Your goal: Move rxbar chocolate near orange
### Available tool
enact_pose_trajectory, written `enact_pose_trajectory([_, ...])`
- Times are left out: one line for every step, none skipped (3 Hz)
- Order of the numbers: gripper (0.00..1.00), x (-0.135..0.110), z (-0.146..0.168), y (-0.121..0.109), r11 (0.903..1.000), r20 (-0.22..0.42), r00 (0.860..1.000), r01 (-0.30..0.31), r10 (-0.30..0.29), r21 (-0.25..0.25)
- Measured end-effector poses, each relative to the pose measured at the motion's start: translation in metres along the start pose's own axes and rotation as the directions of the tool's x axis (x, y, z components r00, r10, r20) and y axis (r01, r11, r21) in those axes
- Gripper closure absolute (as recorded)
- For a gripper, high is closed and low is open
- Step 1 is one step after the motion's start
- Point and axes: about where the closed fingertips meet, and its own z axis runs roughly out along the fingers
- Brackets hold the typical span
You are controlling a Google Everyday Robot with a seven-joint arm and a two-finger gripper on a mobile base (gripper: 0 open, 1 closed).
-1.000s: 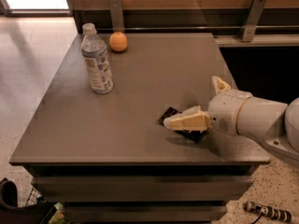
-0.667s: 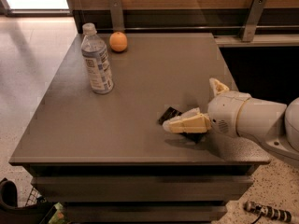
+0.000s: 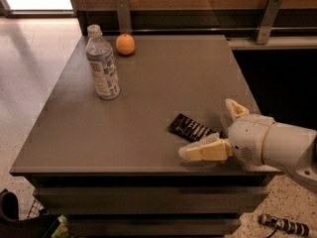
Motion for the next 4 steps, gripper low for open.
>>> enact_pose_trajectory([0.0,0.014,0.003,0.005,0.9993,0.015,1.0,0.003,-0.003,-0.037])
enact_pose_trajectory([0.0,0.024,0.012,0.006,0.9974,0.025,1.0,0.005,-0.003,-0.071])
enact_pose_trajectory([0.21,0.031,0.021,0.007,0.996,0.033,0.999,-0.003,0.006,-0.089])
enact_pose_trajectory([0.43,0.031,0.021,0.007,0.996,0.033,0.999,-0.003,0.006,-0.089])
